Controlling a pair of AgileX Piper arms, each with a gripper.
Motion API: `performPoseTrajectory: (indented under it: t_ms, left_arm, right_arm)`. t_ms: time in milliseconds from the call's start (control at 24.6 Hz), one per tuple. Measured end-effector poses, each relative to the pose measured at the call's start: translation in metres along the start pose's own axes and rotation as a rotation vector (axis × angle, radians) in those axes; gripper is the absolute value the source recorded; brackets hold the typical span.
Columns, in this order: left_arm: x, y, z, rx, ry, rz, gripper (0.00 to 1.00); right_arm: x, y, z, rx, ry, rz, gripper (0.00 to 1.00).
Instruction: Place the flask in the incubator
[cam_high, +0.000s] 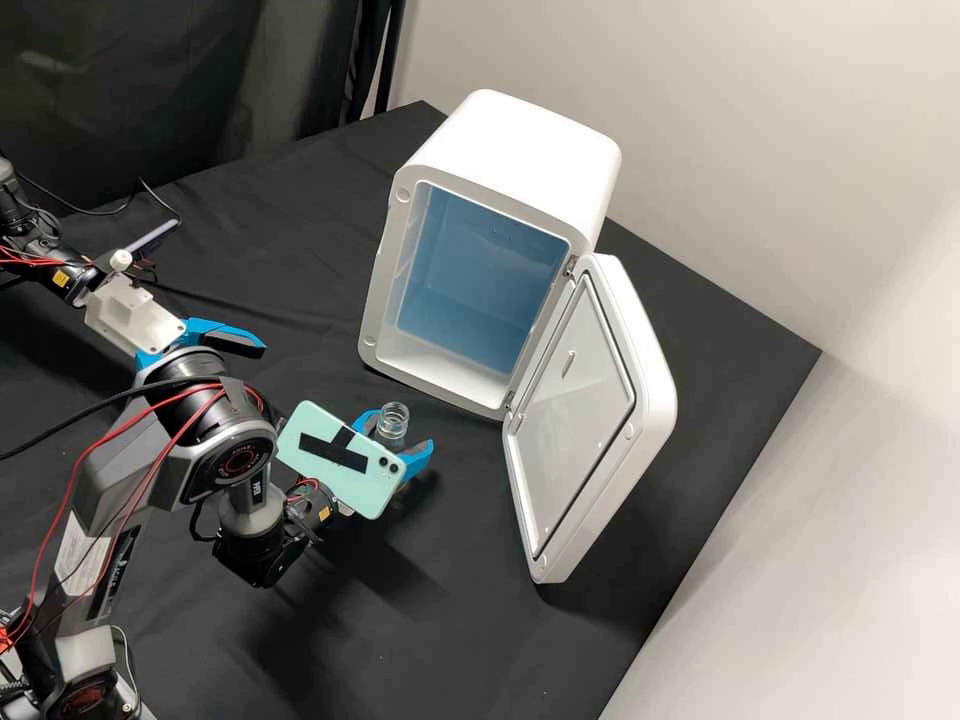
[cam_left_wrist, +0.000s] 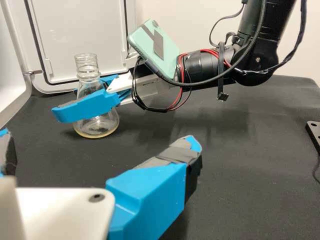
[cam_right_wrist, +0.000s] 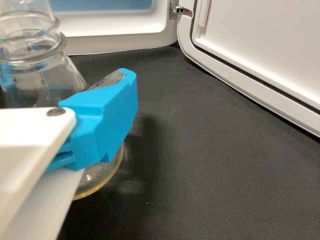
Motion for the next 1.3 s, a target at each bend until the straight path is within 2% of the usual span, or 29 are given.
performPoseTrajectory:
  t_ms: [81, 204, 326, 407, 489, 570, 652, 1018, 1303]
  left_arm:
    - [-0.001, 0.0017, 0.000, 0.001, -0.001, 0.006, 1.00]
    - [-0.002, 0.0035, -0.007, 0.016, -0.002, 0.004, 1.00]
    - [-0.004, 0.0080, -0.023, -0.015, 0.038, 0.015, 1.00]
    - [-0.008, 0.0153, -0.037, -0.043, 0.079, 0.043, 1.00]
    - [-0.011, 0.0205, -0.043, -0.049, 0.100, 0.064, 1.00]
    - [-0.012, 0.0231, -0.047, -0.058, 0.116, 0.076, 1.00]
    - [-0.012, 0.0253, -0.050, -0.060, 0.125, 0.084, 1.00]
    - [-0.014, 0.0269, -0.055, -0.063, 0.144, 0.091, 1.00]
    - [-0.012, 0.0240, -0.056, -0.066, 0.147, 0.080, 1.00]
  right_arm:
    - [0.000, 0.000, 0.000, 0.000, 0.000, 0.000, 0.00]
    - [0.000, 0.000, 0.000, 0.000, 0.000, 0.000, 0.00]
    - [0.000, -0.001, -0.001, -0.001, 0.003, -0.003, 0.00]
    - [0.000, -0.001, -0.002, -0.001, 0.005, -0.004, 0.00]
    - [0.000, -0.001, -0.003, -0.003, 0.008, -0.002, 0.00]
    - [0.000, 0.000, -0.004, -0.005, 0.014, -0.001, 0.00]
    - [0.000, 0.000, -0.006, -0.007, 0.019, -0.001, 0.00]
    - [0.000, 0.000, -0.006, -0.008, 0.020, 0.000, 0.00]
    - [-0.001, -0.001, -0.006, -0.006, 0.016, -0.005, 0.00]
